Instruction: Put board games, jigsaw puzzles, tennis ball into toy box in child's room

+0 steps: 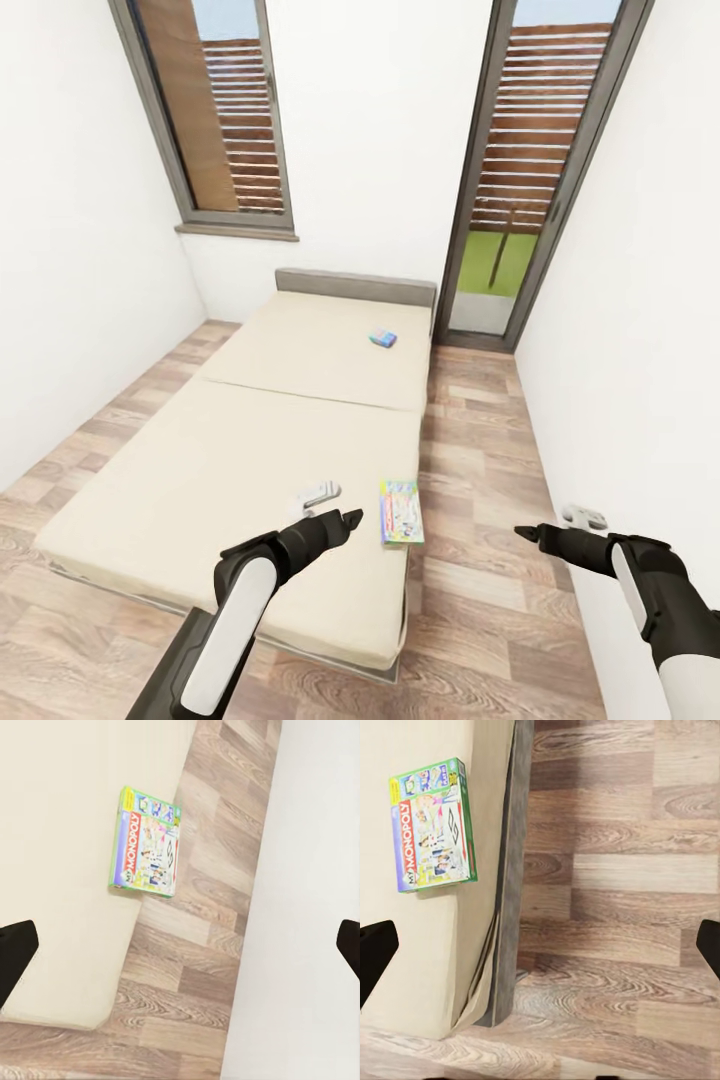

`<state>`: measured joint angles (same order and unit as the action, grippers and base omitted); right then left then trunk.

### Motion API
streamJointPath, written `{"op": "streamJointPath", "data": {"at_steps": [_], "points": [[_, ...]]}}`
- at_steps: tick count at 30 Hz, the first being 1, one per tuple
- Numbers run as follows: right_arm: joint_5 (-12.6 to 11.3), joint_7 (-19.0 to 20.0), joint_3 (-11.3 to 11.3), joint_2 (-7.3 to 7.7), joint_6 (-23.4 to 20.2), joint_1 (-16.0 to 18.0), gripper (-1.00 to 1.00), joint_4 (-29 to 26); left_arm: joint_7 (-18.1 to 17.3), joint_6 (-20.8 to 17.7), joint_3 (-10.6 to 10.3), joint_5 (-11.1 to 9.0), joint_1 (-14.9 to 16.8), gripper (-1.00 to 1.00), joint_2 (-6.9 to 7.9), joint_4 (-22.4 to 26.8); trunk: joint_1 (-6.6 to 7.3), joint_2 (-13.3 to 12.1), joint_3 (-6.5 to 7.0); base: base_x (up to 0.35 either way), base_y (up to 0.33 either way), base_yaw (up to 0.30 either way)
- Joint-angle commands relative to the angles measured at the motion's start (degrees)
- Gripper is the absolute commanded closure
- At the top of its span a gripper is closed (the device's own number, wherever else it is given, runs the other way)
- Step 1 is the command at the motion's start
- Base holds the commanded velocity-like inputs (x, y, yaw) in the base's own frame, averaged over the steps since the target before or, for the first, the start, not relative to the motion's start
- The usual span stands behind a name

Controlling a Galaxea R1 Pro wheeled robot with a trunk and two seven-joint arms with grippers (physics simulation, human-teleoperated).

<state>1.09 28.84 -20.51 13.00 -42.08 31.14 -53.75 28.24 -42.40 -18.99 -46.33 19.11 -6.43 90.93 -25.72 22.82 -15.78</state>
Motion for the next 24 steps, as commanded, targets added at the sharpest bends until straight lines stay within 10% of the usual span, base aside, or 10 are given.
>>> {"op": "streamJointPath", "data": {"at_steps": [1, 16, 24], "points": [[0.15, 0.72, -0.04, -0.03, -0.31, 0.04, -1.0, -0.05, 0.59, -0.08, -0.03, -0.57, 0.02, -1.0, 0.0, 0.06, -0.07, 0.1, -0.1, 0.334, 0.003, 0.0], [0.62, 3.68, 0.97, -0.22, -0.04, -0.08, -1.0, 0.33, 0.38, 0.01, 0.68, -0.61, -1.17, -1.0, 0.43, 0.1, -0.07, 0.1, -0.1, 0.159, 0.001, 0.0], [-1.74, 6.22, 2.09, -2.83, -1.23, 2.5, -1.0, 0.73, 0.54, -1.17, 0.83, -2.79, -1.42, -1.0, 1.66, -0.57, -0.07, 0.1, -0.1, 0.0, 0.0, 0.0]]}}
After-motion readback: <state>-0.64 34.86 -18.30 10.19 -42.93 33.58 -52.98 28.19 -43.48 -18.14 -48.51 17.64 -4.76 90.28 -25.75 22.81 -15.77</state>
